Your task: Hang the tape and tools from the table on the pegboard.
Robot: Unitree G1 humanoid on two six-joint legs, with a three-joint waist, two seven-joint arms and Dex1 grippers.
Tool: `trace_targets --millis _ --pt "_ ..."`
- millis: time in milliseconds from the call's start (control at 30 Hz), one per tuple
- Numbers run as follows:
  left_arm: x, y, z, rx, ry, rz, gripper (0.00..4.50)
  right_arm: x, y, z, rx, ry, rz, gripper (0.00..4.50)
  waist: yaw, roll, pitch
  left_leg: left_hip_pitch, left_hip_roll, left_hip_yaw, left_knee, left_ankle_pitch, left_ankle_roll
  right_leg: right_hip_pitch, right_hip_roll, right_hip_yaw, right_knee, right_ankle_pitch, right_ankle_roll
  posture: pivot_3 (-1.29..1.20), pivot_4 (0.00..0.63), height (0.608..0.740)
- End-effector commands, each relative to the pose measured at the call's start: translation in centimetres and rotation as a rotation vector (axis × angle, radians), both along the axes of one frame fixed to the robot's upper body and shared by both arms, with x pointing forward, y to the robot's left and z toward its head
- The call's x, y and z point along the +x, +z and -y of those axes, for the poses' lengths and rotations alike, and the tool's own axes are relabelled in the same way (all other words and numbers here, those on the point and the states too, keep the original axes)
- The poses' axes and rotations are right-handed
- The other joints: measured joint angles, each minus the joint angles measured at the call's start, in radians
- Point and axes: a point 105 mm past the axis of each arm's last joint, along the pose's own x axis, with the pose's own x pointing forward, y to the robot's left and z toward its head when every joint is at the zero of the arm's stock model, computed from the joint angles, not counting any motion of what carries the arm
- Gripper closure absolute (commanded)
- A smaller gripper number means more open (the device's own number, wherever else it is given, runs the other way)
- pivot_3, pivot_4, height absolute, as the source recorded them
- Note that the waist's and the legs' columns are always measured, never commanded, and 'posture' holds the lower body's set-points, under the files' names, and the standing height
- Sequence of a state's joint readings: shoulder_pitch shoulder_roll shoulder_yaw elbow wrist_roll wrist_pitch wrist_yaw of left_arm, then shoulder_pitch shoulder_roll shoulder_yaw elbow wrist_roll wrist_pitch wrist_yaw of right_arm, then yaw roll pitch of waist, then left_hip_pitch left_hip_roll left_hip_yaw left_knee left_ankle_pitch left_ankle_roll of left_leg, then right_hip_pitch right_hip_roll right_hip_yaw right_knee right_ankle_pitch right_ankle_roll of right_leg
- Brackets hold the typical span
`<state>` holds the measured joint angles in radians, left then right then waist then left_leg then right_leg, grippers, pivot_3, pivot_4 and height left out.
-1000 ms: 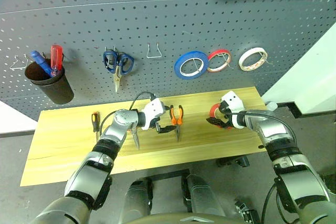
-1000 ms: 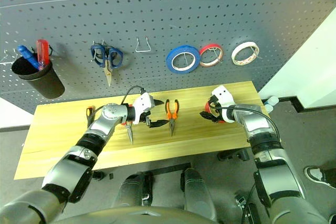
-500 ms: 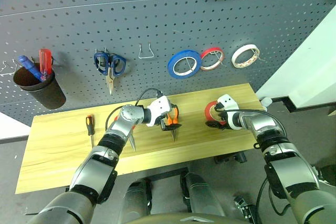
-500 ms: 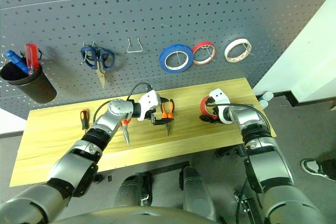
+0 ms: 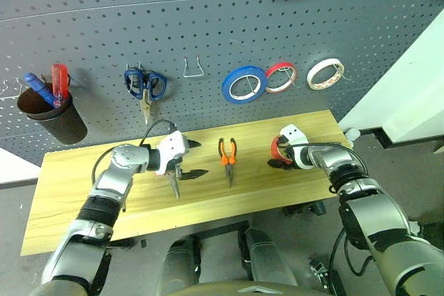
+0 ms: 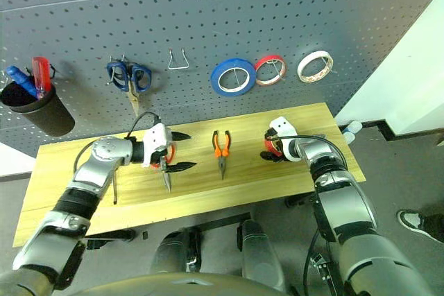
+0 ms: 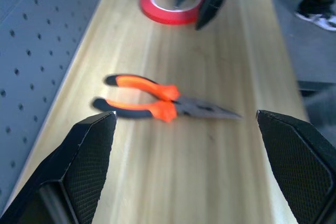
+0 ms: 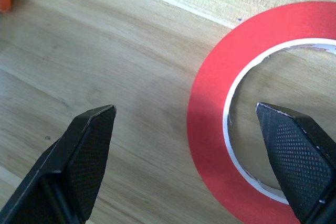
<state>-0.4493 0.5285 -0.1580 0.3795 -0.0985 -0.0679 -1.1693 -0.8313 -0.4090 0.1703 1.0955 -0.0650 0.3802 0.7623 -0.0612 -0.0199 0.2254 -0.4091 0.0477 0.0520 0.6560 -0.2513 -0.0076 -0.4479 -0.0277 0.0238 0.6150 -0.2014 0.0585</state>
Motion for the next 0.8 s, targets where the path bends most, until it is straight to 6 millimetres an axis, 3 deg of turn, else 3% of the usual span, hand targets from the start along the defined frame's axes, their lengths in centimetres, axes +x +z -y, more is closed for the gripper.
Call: trace_targets --millis 33,167,367,600,700,800 --pt "-0.8 1.7 -2.4 -0.044 -0.013 0.011 0.03 0.8 0.9 -0.1 -0.013 0.013 0.032 0.00 0.000 0.000 0.000 0.000 0.000 0.000 0.000 0.000 0.000 0.000 0.000 0.000 0.000 0.000 0.000 0.01 0.227 0.740" --pt "-1.5 1.9 -5.4 -0.008 0.004 -0.009 0.03 0.7 0.8 -0.1 -0.029 0.019 0.024 0.00 0.000 0.000 0.000 0.000 0.000 0.000 -0.002 0.000 0.000 -0.002 0.000 0.000 0.000 0.000 0.000 0.02 0.228 0.740" --pt "-2.9 4.2 -8.2 -0.067 -0.010 0.013 0.03 0.7 0.6 0.0 -0.039 0.019 0.021 0.00 0.004 0.000 0.000 0.000 0.000 0.001 -0.005 0.000 0.000 -0.004 0.000 0.001 0.000 0.000 -0.001 0.03 0.227 0.740" --pt "-4.4 4.0 -10.5 -0.036 0.001 0.027 0.03 0.7 0.6 -0.4 -0.052 0.047 0.017 0.00 0.015 0.000 0.000 -0.001 0.000 0.003 -0.007 0.000 0.000 -0.007 0.001 0.002 0.001 -0.001 -0.001 0.05 0.222 0.740" --pt "-4.4 4.1 -10.6 -0.061 0.016 0.042 0.00 0.7 0.4 -0.6 -0.070 0.061 0.016 0.63 0.020 0.000 0.000 -0.001 0.000 0.004 -0.007 0.000 0.000 -0.008 0.001 0.002 0.001 -0.001 -0.001 0.06 0.220 0.740" --pt "-4.6 4.0 -10.5 -0.085 0.022 0.076 0.00 0.7 0.4 -0.7 -0.075 0.069 0.017 1.55 0.021 0.000 0.000 -0.001 0.000 0.005 -0.007 0.000 0.000 -0.008 0.001 0.002 0.002 -0.001 -0.001 0.06 0.220 0.740"
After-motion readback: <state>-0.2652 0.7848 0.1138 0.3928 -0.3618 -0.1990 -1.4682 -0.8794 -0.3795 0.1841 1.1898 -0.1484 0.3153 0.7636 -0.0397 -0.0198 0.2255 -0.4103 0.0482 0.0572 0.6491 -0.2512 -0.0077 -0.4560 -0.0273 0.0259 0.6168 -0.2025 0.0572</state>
